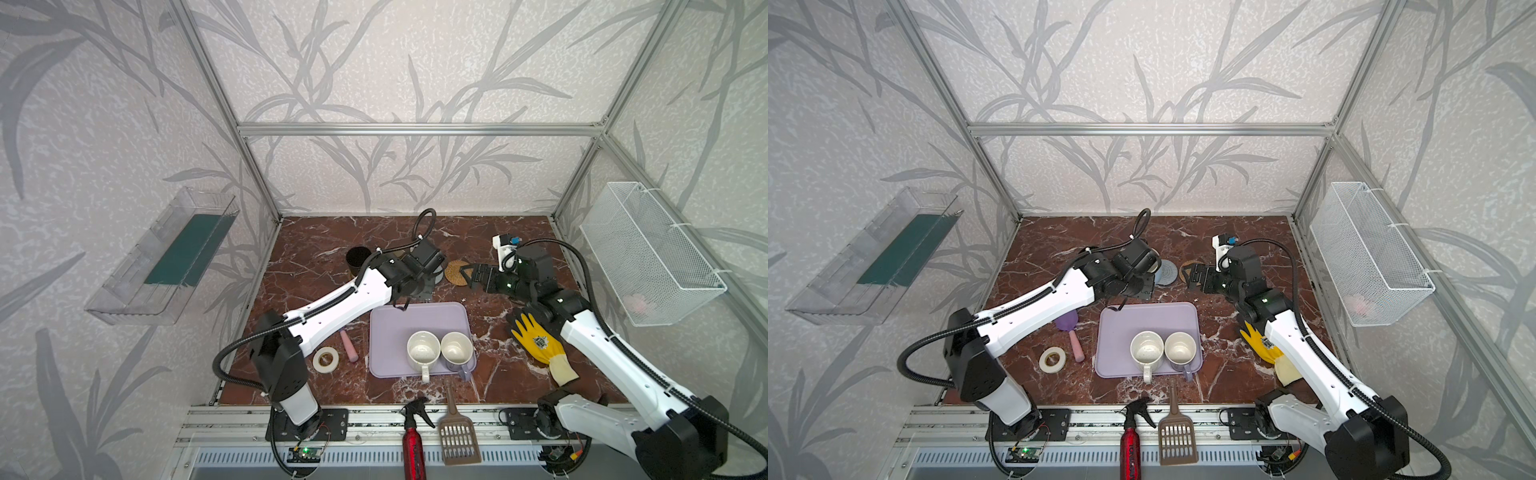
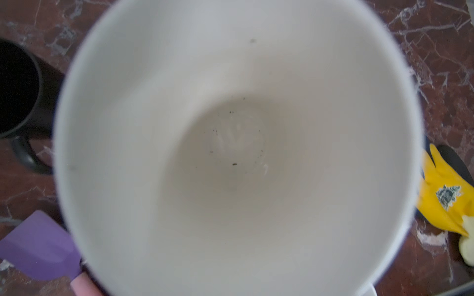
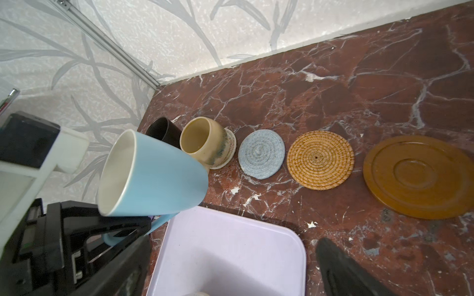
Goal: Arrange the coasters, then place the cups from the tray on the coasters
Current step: 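Carry the light blue mug over the grey knitted coaster while right gripper withdraws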
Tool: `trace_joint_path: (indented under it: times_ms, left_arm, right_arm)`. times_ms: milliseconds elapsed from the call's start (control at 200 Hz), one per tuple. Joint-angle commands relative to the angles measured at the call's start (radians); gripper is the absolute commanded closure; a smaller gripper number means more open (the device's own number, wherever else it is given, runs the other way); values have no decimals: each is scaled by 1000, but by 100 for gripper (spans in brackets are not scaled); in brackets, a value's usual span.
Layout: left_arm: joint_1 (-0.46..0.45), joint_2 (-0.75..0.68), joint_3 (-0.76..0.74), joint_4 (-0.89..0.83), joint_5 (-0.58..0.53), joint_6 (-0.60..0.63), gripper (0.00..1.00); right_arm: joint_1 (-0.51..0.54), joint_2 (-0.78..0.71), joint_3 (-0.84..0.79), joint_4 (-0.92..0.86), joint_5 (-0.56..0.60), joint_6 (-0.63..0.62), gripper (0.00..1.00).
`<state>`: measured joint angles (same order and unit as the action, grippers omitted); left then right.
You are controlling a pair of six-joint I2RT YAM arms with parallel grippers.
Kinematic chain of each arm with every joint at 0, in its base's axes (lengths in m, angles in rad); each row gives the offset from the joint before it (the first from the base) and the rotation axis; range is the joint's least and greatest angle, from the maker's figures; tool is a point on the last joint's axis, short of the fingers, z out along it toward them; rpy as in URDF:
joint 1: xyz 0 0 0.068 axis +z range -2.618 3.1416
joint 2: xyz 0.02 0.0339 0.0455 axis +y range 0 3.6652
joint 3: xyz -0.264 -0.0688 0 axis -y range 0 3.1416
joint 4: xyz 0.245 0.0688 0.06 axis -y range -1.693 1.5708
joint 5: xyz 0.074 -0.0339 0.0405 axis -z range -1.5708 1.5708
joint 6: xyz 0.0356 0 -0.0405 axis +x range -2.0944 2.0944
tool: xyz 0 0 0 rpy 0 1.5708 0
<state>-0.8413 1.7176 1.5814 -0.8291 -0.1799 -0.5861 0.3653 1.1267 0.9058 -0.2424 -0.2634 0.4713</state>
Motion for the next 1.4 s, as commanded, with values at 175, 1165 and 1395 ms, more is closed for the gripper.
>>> trace_joint_path:
  times_ms: [175,1165,1395]
  left_arm:
    - [17,161,217,30,-94,7,100]
    - [43,536,517,-35,-227,-105,100]
    - [57,580,541,-36,-199,-126,100]
  right_arm:
    - [-42,28,15,29,-130,-44,0]
    - [-90,37,-149,188,-162,188,0]
    - [-90,81,-129,198,-212,180,0]
